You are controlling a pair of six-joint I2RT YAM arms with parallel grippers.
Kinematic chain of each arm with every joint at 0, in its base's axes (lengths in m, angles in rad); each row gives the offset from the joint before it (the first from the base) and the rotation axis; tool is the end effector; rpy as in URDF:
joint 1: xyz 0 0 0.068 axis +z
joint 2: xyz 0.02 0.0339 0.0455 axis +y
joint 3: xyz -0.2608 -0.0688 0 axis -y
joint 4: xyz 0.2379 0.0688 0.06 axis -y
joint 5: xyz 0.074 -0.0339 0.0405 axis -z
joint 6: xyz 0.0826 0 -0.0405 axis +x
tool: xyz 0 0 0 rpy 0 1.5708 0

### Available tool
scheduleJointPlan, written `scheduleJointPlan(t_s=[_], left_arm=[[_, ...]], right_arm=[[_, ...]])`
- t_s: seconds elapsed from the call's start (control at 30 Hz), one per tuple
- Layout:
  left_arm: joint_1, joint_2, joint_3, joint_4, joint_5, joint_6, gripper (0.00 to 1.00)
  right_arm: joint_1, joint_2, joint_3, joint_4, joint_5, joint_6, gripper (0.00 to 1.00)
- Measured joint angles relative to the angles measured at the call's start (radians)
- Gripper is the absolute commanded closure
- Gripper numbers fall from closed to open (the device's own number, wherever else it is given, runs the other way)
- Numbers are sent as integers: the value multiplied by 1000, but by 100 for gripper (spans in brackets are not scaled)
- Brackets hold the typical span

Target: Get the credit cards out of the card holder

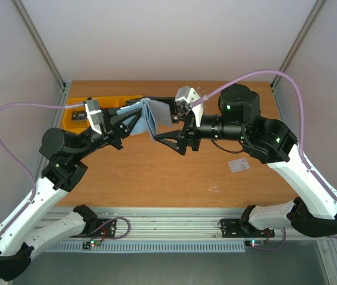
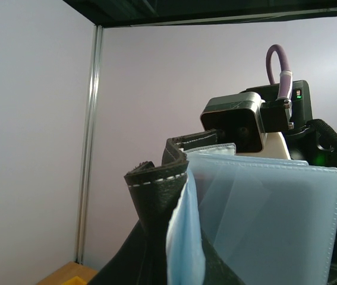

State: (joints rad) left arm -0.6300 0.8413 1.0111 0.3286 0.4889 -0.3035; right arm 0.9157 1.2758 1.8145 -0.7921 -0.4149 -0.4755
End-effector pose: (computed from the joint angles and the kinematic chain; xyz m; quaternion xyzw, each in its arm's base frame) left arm 0.1384 -0.1489 0.4775 0.2859 0.4553 -0.4858 0.6892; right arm 0.1335 0.2284 0.4991 -0.5927 0.5133 0.2897 0.5490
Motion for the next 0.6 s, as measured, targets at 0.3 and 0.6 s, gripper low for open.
scheduleJointPlan(t_s=[0.3,0.6], left_arm=[[0,0,0,-10,-3,-3,100],[0,0,0,-27,-4,-3,100]], right_arm=[[6,21,0,-1,-10,3,11],[9,21,0,-13,-32,0,12]])
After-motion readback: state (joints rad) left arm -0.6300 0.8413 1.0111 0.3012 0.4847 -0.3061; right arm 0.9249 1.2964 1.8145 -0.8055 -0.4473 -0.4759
